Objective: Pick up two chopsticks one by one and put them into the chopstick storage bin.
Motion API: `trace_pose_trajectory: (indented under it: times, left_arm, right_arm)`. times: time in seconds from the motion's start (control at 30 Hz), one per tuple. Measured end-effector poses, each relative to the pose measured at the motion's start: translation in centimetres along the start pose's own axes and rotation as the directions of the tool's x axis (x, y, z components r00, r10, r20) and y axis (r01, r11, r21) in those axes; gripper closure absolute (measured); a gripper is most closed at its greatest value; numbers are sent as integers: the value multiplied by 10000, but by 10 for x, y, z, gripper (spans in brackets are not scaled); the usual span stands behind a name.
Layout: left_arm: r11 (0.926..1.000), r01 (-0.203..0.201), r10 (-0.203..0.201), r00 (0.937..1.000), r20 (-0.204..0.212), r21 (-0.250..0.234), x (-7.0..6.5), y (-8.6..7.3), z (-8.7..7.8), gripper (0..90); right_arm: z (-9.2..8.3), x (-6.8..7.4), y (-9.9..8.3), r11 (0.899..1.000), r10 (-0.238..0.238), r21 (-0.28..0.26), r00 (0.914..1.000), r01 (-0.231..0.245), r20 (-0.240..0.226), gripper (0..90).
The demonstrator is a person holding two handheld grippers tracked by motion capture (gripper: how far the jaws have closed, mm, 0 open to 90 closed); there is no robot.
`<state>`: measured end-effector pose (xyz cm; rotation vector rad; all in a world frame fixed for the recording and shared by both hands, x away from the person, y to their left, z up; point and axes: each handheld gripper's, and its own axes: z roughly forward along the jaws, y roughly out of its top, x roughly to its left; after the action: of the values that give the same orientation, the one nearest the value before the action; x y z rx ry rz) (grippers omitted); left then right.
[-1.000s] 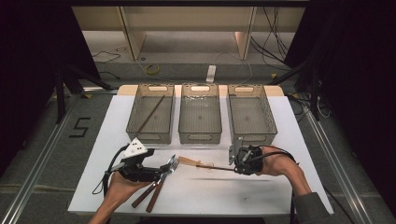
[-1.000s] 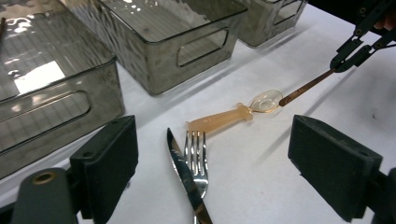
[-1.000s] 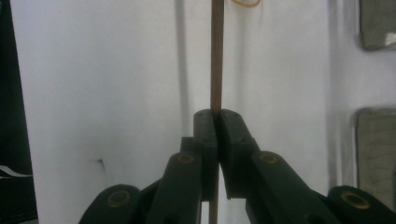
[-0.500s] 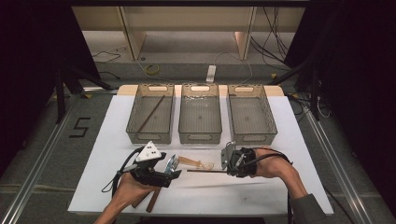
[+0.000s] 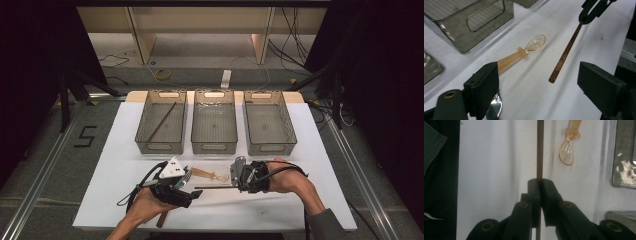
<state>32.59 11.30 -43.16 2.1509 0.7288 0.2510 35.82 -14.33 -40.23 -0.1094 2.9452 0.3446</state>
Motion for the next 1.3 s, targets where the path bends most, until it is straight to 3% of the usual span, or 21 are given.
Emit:
trace_pose_trajectory:
  times: [0.2,0.4,0.67,0.7,0.9,1.03,1.3]
  left_arm:
    - [9988,-388,382,9990,241,282,-7,2,6,223]
    - [9968,-722,698,9955,645,349,-11,3,8,335]
    - [9811,-1649,1556,9834,933,1011,-20,3,15,444]
    - [9797,-1689,1582,9822,1010,1077,-20,3,16,477]
    - [9757,-1809,1659,9785,1223,1238,-21,4,18,566]
    - [9748,-1851,1684,9766,1336,1244,-21,5,18,629]
    - [9686,-2085,1860,9692,1617,1357,-24,6,19,692]
  right_arm:
    - [0,3,4,10000,-95,6,10000,95,-8,862]
    - [0,5,8,9995,-328,-44,9995,328,-30,862]
    - [0,9,12,9991,-421,92,9990,422,-121,862]
    - [0,9,13,9981,-604,68,9981,605,-140,862]
    - [1,10,14,9974,-700,142,9973,703,-204,862]
    - [2,12,15,9980,-596,173,9979,600,-233,862]
    - [3,12,16,9963,-846,153,9960,851,-286,862]
